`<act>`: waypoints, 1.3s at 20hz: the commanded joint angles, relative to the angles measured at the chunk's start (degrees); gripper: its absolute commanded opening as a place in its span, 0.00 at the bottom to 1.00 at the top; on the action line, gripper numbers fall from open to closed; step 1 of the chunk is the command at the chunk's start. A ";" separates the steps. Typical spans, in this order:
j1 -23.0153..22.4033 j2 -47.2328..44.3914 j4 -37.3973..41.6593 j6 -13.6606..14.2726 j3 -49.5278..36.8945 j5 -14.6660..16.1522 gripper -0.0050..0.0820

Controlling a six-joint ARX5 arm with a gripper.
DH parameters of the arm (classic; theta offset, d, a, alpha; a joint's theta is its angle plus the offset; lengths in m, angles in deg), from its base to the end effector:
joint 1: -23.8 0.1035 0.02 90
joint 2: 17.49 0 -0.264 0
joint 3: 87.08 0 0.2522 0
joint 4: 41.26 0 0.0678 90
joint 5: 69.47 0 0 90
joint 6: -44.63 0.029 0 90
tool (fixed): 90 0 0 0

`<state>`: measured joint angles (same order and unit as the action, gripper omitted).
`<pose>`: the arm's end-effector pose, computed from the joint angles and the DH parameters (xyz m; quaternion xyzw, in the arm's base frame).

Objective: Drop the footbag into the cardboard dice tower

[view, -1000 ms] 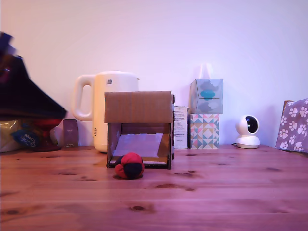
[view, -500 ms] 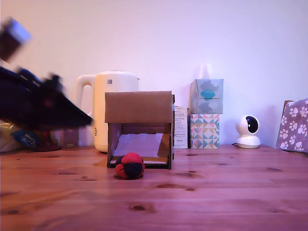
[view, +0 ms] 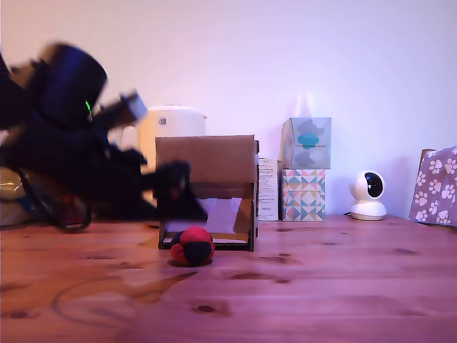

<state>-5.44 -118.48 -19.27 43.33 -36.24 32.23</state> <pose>0.2735 -0.1599 0.1236 0.0268 0.2443 -0.3365 0.9091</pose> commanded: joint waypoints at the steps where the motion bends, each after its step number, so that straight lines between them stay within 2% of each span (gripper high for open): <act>1: -0.02 -2.29 -0.07 0.96 1.49 -0.44 0.92; 7: -0.35 -9.53 -1.53 1.40 6.62 0.20 0.91; 9: -0.20 -10.12 -1.66 1.70 7.04 0.00 0.84; 10: -0.15 -10.12 -1.42 1.88 7.04 -0.07 0.76; 11: -0.13 -10.12 -1.16 1.88 7.06 -0.22 0.63; 13: -0.13 -10.12 -1.44 2.93 7.19 -0.20 0.33; 14: -0.13 -10.12 -1.51 2.84 7.19 -0.20 0.24; 15: -0.13 -9.86 -1.77 2.80 7.19 -0.07 0.20; 17: -0.13 -9.14 -2.38 2.75 7.19 0.59 0.20; 22: -0.13 0.17 -15.17 2.73 7.19 4.72 0.20; 26: -0.13 10.82 -24.09 2.80 7.19 4.98 0.20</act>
<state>-5.46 -108.75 -42.86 45.71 -28.59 37.00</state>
